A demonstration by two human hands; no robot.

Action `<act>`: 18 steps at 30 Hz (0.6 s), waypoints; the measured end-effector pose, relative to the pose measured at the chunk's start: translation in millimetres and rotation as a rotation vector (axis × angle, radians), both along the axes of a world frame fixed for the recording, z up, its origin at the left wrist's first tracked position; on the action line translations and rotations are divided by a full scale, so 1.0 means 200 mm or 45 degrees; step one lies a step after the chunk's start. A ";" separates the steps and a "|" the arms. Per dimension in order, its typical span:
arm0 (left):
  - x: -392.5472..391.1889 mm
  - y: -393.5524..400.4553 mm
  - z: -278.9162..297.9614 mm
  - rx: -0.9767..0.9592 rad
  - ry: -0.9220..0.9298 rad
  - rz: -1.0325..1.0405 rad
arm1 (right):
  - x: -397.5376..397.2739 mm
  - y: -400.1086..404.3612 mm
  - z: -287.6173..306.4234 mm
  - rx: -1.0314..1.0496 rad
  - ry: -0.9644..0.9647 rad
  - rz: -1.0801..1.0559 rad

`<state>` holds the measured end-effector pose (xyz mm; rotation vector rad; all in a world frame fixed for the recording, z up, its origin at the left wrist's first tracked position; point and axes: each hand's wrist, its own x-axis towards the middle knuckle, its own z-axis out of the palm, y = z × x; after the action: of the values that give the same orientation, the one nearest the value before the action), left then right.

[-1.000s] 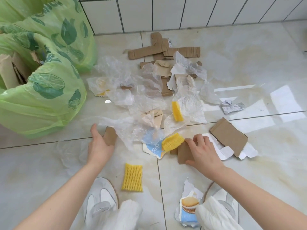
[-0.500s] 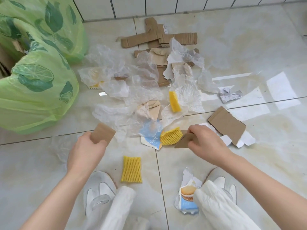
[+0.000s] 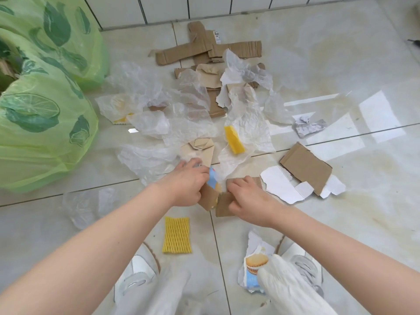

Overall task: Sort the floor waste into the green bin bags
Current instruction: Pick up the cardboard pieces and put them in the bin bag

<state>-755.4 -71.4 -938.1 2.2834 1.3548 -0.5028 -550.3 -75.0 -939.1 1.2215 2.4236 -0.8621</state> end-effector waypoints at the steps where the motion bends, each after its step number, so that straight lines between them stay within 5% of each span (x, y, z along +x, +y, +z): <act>1: -0.01 -0.02 0.00 0.069 -0.046 -0.008 | 0.01 -0.02 0.00 -0.023 0.019 0.026; 4: -0.06 -0.11 0.03 0.189 -0.078 0.076 | 0.03 -0.09 -0.01 -0.098 0.029 0.092; 10: -0.10 -0.25 0.04 0.034 0.133 0.340 | 0.08 -0.09 0.07 -0.305 0.050 -0.066; 18: 0.02 -0.23 0.12 0.092 0.028 0.306 | 0.16 0.12 0.10 -0.057 0.005 -0.254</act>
<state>-751.5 -116.8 -914.7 2.1360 1.6557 -0.4057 -518.7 -50.0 -919.2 1.4638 2.3009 -0.9685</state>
